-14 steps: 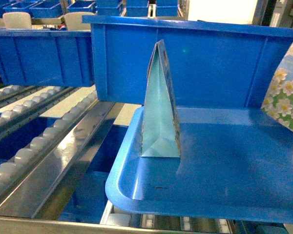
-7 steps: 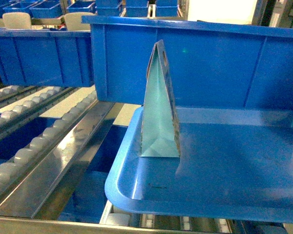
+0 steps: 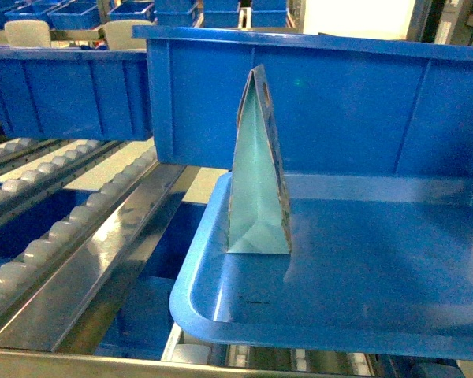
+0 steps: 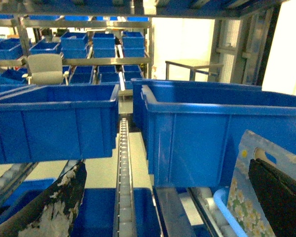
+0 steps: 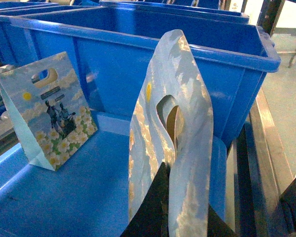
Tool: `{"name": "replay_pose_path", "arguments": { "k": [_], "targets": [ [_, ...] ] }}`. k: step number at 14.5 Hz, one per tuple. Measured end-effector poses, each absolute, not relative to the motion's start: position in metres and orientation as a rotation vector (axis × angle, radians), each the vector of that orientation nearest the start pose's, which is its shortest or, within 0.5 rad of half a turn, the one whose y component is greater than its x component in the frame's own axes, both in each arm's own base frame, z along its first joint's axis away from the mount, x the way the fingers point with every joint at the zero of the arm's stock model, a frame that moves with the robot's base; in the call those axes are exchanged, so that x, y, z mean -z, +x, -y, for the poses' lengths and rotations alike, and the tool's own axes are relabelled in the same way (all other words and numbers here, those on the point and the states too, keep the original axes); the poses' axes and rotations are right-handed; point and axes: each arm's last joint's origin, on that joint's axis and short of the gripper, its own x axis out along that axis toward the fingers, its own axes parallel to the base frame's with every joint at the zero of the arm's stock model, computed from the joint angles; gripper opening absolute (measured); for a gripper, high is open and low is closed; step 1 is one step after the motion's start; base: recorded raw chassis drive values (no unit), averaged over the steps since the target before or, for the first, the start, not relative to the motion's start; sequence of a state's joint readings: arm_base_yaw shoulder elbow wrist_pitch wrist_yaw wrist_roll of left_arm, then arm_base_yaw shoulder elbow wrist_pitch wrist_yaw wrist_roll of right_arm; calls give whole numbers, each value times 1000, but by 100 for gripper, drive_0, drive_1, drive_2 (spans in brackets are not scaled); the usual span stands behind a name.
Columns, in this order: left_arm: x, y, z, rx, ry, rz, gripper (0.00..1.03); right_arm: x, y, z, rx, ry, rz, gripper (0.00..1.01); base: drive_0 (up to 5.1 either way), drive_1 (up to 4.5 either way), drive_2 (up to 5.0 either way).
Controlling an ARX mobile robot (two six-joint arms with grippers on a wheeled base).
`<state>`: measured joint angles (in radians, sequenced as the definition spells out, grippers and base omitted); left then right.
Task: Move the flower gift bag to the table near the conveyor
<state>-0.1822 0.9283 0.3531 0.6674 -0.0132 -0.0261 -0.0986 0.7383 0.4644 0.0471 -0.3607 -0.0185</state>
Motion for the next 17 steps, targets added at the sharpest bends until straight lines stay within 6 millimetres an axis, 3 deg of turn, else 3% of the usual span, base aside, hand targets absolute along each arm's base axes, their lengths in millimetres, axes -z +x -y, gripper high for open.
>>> {"name": "replay_pose_path", "arguments": {
  "k": [3,6,12,14,17],
  "targets": [
    [-247,219,42,187,-51,51,98,-251,169,6,-263,33,-219,2,0,0,0],
    [-266,247,60,239,-75,15,98,-251,169,6,-263,34,-219,2,0,0,0],
    [-304,281,131,322,-72,-84,98,-251,169,6,-263,33,-219,2,0,0,0],
    [-306,286,153,323,-41,-113,98,-251,169,7,-263,33,-219,2,0,0,0],
    [-289,293,176,293,21,-171,98,-251,169,7,-263,33,-219,2,0,0,0]
  ]
}}
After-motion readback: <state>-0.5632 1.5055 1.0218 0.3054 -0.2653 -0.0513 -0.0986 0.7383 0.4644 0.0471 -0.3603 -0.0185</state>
